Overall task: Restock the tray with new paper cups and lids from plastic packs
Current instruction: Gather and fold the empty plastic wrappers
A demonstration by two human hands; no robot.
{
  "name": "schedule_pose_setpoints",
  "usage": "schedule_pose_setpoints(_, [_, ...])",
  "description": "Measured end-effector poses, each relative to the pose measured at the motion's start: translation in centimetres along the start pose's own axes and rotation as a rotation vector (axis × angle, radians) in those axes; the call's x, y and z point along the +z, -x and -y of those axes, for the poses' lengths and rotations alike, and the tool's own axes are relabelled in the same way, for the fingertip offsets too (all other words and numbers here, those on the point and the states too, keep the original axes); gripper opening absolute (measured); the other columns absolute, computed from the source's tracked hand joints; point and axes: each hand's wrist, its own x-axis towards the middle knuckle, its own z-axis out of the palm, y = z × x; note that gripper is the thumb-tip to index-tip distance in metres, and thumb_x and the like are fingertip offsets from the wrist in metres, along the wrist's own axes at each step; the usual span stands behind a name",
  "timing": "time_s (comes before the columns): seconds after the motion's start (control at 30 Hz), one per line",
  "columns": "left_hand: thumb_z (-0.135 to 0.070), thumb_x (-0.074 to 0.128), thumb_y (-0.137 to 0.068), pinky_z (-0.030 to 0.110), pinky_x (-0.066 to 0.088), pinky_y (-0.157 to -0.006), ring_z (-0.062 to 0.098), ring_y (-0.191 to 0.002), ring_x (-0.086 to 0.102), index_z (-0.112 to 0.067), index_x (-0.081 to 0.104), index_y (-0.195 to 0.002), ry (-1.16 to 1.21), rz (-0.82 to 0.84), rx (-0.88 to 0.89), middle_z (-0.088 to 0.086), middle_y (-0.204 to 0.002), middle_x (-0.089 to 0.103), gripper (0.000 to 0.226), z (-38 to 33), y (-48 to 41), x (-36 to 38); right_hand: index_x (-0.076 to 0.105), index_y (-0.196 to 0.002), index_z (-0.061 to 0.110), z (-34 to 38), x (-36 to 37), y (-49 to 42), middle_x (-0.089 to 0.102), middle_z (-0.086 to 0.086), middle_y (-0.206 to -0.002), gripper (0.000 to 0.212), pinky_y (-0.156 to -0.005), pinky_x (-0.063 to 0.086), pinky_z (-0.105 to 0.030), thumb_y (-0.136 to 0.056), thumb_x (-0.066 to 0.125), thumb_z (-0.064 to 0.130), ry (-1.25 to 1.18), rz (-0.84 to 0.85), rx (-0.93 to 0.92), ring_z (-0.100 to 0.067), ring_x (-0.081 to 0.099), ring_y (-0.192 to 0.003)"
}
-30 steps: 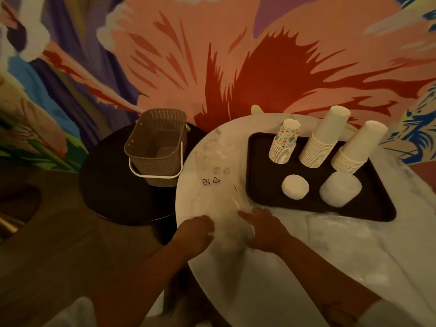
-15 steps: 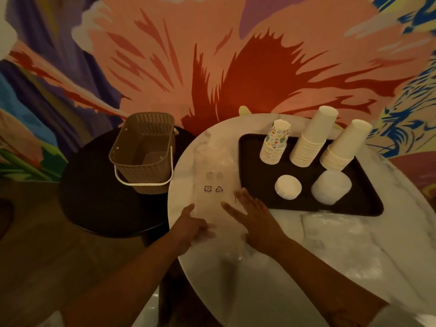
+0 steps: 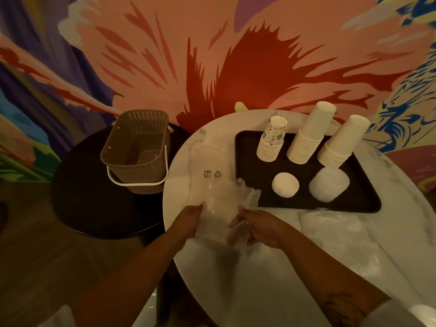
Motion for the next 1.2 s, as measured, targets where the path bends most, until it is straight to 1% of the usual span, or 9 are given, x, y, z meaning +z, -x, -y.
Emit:
schedule_pose_setpoints(0.13, [-0.018,0.051,-0.095,0.04,0.052,-0.072,0.03,-0.079,0.06,-0.003,0.059,-0.103,-0.067,0.065,-0.033,0.012,-0.089,0.061,0.019,0.1,-0.2,-0.5,0.062,-0.092,0.012,-0.6,0.0,-0.4,0.067,-0.014,-0.095,0.039,-0.078,0.053,-0.043,-0.093,0.042,0.046,-0.168,0.02,0.094,-0.031,0.064,-0.089])
schedule_pose_setpoints(0.23, [-0.022,0.04,-0.099,0.035,0.048,-0.07,0.019,-0.073,0.056,-0.012,0.056,-0.091,-0.042,0.186,-0.118,0.004,-0.083,0.056,0.021,0.8,0.2,-0.8,0.063,-0.101,0.015,-0.8,1.3,-1.2,0.066,-0.012,-0.106,0.028,-0.087,0.051,-0.039,-0.091,0.053,0.039,0.045,-0.285,0.005,-0.024,0.062,-0.092])
schedule_pose_setpoints(0.33, [-0.014,0.051,-0.091,0.032,0.05,-0.074,0.019,-0.079,0.057,-0.017,0.058,-0.088,0.031,0.311,-0.103,0.006,-0.088,0.059,0.008,0.9,0.5,-0.9,0.059,-0.115,0.011,-0.4,1.7,-1.9,0.064,-0.007,-0.11,0.034,-0.074,0.049,-0.024,-0.086,0.063,0.028,0.086,-0.398,-0.132,-0.018,0.058,-0.092])
schedule_pose_setpoints(0.5, [-0.019,0.061,-0.073,0.027,0.054,-0.058,0.016,-0.07,0.065,-0.018,0.073,-0.085,0.203,0.419,-0.085,0.007,-0.08,0.067,0.016,-0.5,1.0,-0.5,0.061,-0.112,0.007,-0.2,1.0,-1.2,0.067,-0.009,-0.104,0.033,-0.08,0.054,-0.036,-0.08,0.068,0.009,-0.282,-0.396,-0.176,-0.025,0.064,-0.094])
schedule_pose_setpoints(0.63, [-0.069,0.035,-0.081,0.034,0.054,-0.065,0.027,-0.078,0.061,-0.016,0.062,-0.104,0.453,0.467,-0.123,0.015,-0.096,0.064,0.063,-1.7,0.7,1.3,0.056,-0.114,0.003,-0.1,-1.2,0.2,0.064,-0.012,-0.105,0.038,-0.083,0.054,-0.042,-0.079,0.067,0.008,-0.204,-0.814,-0.376,-0.024,0.063,-0.088])
schedule_pose_setpoints(0.73, [-0.057,0.053,-0.079,0.04,0.053,-0.08,0.03,-0.093,0.065,-0.02,0.056,-0.112,0.302,0.585,-0.093,0.014,-0.113,0.062,0.05,-2.5,1.4,4.7,0.043,-0.128,0.007,-0.1,-3.7,2.4,0.053,-0.004,-0.116,0.058,-0.095,0.048,-0.034,-0.076,0.07,0.009,-0.285,-1.131,-0.457,-0.018,0.054,-0.101])
schedule_pose_setpoints(0.9, [-0.039,0.056,-0.088,0.039,0.049,-0.086,0.025,-0.094,0.061,-0.016,0.057,-0.103,0.151,0.425,-0.081,0.009,-0.105,0.062,0.027,-3.8,2.7,13.4,0.05,-0.125,0.016,-3.6,-9.2,5.9,0.056,0.0,-0.118,0.05,-0.083,0.047,-0.013,-0.08,0.069,0.008,-0.153,-1.193,-0.433,-0.016,0.055,-0.109])
schedule_pose_setpoints(1.03, [-0.008,0.052,-0.091,0.037,0.052,-0.07,0.026,-0.09,0.059,-0.005,0.051,-0.119,0.008,0.235,0.019,0.014,-0.108,0.061,0.028,-2.3,3.3,20.0,0.054,-0.11,0.021,-6.9,-12.6,9.2,0.06,0.0,-0.104,0.036,-0.083,0.057,-0.043,-0.079,0.071,0.012,-0.297,-1.154,-0.396,-0.024,0.062,-0.095])
schedule_pose_setpoints(1.2, [-0.014,0.046,-0.095,0.036,0.046,-0.091,0.032,-0.113,0.054,-0.006,0.03,-0.139,-0.483,0.055,0.316,0.017,-0.13,0.051,0.047,1.3,3.0,24.7,0.044,-0.126,0.016,-9.8,-16.3,11.3,0.059,-0.006,-0.095,0.049,-0.085,0.048,-0.033,-0.083,0.068,0.017,-0.159,-1.272,-0.285,-0.026,0.06,-0.094])
